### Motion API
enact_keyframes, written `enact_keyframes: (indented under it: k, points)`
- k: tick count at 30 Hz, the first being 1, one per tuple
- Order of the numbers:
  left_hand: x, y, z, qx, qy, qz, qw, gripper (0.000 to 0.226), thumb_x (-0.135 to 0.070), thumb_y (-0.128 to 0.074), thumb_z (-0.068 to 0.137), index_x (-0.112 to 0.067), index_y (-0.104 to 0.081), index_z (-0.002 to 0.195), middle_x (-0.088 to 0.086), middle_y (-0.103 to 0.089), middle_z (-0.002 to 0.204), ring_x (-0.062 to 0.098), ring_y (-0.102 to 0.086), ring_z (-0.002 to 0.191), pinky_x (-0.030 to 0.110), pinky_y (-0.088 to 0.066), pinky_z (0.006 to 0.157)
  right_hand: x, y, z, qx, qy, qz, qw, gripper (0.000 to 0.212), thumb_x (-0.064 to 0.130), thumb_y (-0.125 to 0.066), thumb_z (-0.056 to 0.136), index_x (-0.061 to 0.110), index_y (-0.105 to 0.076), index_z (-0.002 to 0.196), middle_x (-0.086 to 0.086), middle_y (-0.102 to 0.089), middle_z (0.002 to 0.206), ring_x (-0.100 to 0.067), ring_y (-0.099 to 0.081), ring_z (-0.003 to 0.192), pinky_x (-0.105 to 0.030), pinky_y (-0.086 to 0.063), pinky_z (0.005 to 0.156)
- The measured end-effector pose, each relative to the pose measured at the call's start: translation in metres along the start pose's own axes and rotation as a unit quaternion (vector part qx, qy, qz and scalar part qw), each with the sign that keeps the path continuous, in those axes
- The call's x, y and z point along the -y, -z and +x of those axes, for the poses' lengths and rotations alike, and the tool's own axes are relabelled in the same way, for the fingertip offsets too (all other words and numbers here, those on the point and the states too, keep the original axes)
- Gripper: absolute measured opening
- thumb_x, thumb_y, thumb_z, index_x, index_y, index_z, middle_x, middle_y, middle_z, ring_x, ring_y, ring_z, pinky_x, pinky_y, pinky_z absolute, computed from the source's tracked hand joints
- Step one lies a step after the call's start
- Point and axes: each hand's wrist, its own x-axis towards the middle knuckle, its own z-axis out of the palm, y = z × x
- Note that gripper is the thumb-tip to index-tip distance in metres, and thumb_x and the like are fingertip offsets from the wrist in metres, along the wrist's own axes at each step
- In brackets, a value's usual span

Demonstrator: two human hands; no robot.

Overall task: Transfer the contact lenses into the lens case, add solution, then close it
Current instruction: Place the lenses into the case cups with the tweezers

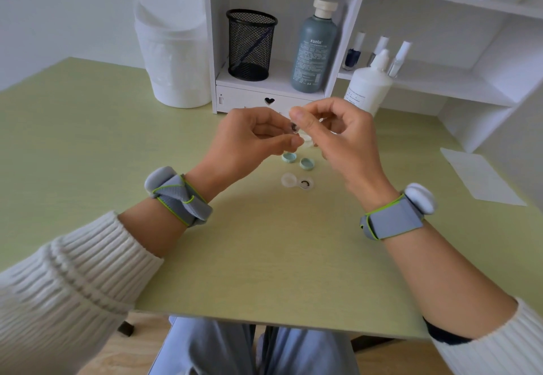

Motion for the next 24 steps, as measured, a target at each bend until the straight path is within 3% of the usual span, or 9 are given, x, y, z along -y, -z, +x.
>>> enact_keyframes:
  k: [5, 11, 15, 18, 20, 24]
  points:
    - [0.001, 0.000, 0.000, 0.001, -0.011, 0.002, 1.000, 0.016, -0.008, -0.083, 0.079, -0.006, -0.074, 0.092, 0.012, -0.078, 0.082, 0.026, -0.077, 0.079, 0.030, -0.062, 0.073, 0.001, 0.000, 0.000, 0.007, 0.028, -0.001, 1.000, 0.021, 0.037, -0.081, 0.084, 0.017, -0.075, 0.085, 0.012, -0.071, 0.072, -0.002, -0.060, 0.064, -0.014, -0.043, 0.057]
    - [0.000, -0.002, -0.002, 0.019, -0.004, -0.008, 1.000, 0.014, -0.007, -0.079, 0.082, -0.005, -0.073, 0.095, 0.014, -0.078, 0.085, 0.026, -0.077, 0.078, 0.026, -0.060, 0.070, 0.002, 0.003, 0.002, 0.032, 0.055, -0.004, 0.998, 0.011, 0.024, -0.078, 0.088, 0.014, -0.077, 0.089, 0.008, -0.074, 0.080, -0.003, -0.063, 0.070, -0.018, -0.048, 0.068]
    - [-0.001, -0.002, -0.002, 0.029, -0.001, -0.015, 0.999, 0.016, -0.007, -0.077, 0.084, -0.002, -0.071, 0.098, 0.018, -0.077, 0.090, 0.027, -0.077, 0.080, 0.029, -0.062, 0.073, 0.002, 0.008, 0.004, 0.075, 0.055, -0.017, 0.996, 0.011, 0.021, -0.073, 0.092, 0.013, -0.078, 0.099, 0.010, -0.071, 0.085, -0.003, -0.061, 0.072, -0.008, -0.042, 0.061]
    - [-0.001, -0.002, -0.001, 0.029, 0.006, -0.016, 0.999, 0.017, -0.007, -0.077, 0.084, 0.000, -0.071, 0.098, 0.019, -0.077, 0.090, 0.027, -0.077, 0.080, 0.028, -0.061, 0.073, 0.005, 0.013, 0.006, 0.123, 0.051, -0.003, 0.991, 0.020, 0.015, -0.065, 0.095, 0.017, -0.076, 0.111, 0.012, -0.068, 0.099, -0.004, -0.058, 0.080, -0.008, -0.040, 0.065]
    - [-0.001, -0.002, -0.001, 0.027, 0.010, -0.016, 0.999, 0.016, -0.006, -0.078, 0.083, -0.002, -0.071, 0.097, 0.019, -0.077, 0.089, 0.027, -0.077, 0.080, 0.028, -0.061, 0.072, 0.007, 0.015, 0.006, 0.127, 0.036, -0.003, 0.991, 0.022, 0.022, -0.064, 0.096, 0.022, -0.074, 0.116, 0.007, -0.069, 0.109, -0.008, -0.060, 0.087, -0.014, -0.042, 0.069]
    - [-0.001, -0.002, -0.001, 0.027, 0.008, -0.022, 0.999, 0.012, -0.006, -0.079, 0.082, -0.007, -0.071, 0.092, 0.018, -0.077, 0.088, 0.028, -0.077, 0.080, 0.027, -0.060, 0.071, 0.006, 0.009, 0.003, 0.045, 0.024, -0.049, 0.997, 0.024, 0.045, -0.074, 0.088, 0.022, -0.073, 0.095, 0.010, -0.073, 0.092, -0.007, -0.063, 0.081, -0.023, -0.051, 0.077]
